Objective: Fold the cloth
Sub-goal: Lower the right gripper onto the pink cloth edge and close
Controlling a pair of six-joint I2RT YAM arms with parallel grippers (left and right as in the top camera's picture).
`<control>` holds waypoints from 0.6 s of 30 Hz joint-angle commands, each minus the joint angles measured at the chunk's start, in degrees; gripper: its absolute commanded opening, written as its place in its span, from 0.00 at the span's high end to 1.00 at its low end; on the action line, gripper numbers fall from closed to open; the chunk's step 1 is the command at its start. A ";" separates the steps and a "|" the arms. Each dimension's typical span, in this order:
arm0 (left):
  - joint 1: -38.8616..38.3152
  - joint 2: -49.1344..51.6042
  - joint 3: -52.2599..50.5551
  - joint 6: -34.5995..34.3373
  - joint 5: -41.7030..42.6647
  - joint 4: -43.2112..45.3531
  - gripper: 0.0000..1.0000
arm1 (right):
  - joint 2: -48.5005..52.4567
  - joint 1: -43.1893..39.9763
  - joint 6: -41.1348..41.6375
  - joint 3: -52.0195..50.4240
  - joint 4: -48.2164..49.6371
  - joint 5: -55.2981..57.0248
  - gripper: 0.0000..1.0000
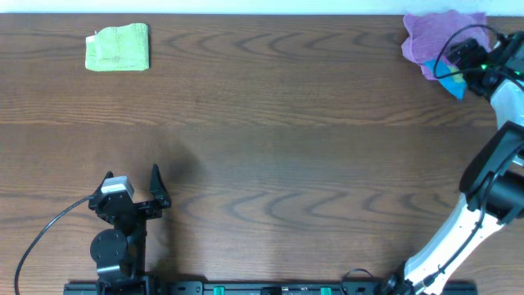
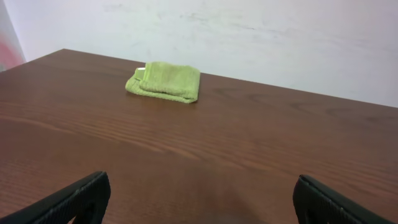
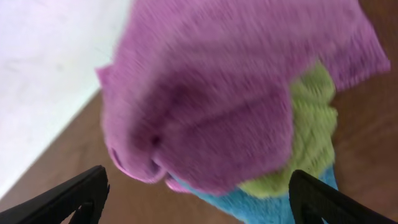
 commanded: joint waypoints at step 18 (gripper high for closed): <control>-0.33 -0.33 -1.79 -0.20 -0.39 -0.92 0.05 | 3.02 0.17 1.90 0.79 2.93 2.54 0.23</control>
